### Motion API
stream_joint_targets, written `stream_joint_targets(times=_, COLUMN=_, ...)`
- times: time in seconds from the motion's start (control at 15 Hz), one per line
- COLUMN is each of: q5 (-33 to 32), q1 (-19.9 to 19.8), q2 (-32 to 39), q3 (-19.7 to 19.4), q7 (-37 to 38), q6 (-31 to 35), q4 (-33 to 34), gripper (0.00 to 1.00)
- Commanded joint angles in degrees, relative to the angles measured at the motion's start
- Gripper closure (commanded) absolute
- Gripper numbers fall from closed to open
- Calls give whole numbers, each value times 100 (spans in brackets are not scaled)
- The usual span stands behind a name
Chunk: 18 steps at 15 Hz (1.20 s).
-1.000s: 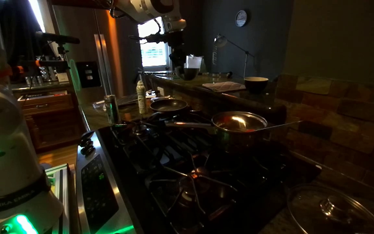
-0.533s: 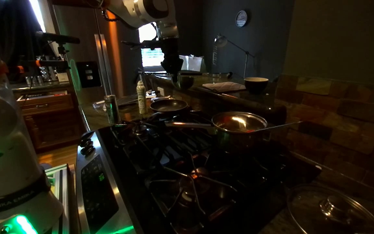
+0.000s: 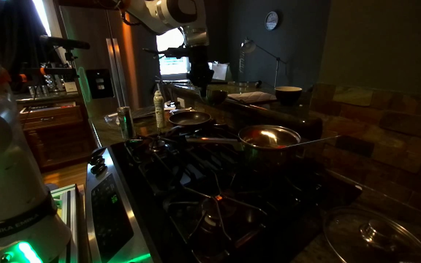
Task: Put the silver bowl on the stove
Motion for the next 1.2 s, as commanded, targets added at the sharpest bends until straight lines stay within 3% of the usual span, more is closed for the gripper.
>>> stream_joint_targets(times=0.0, q5=188, q1=-213, q2=-307, q3=-24, q7=-132, q6=614, q4=-746, gripper=99)
stream_joint_targets(times=0.47, q5=19, q1=-298, q2=-436, q3=19, q7=242, q6=1278, q4=-1909, gripper=99)
stream_joint_targets(times=0.6, q5=-8, q1=-381, q2=-501, q3=-34, q7=666, q6=1491, q4=-2131, gripper=99)
stream_joint_targets(times=0.8, q5=73, q1=-560, q2=-643, q3=-99, q7=1289, q6=1735, q4=-2271, gripper=99)
stream_joint_targets(times=0.87, q5=35, q1=-510, q2=-338, q3=-32, q7=897, q6=1520, q4=-1986, gripper=99)
stream_joint_targets(times=1.13, q5=-34, q1=-595, q2=-269, q3=-62, q7=1028, q6=1764, q4=-1975, gripper=99)
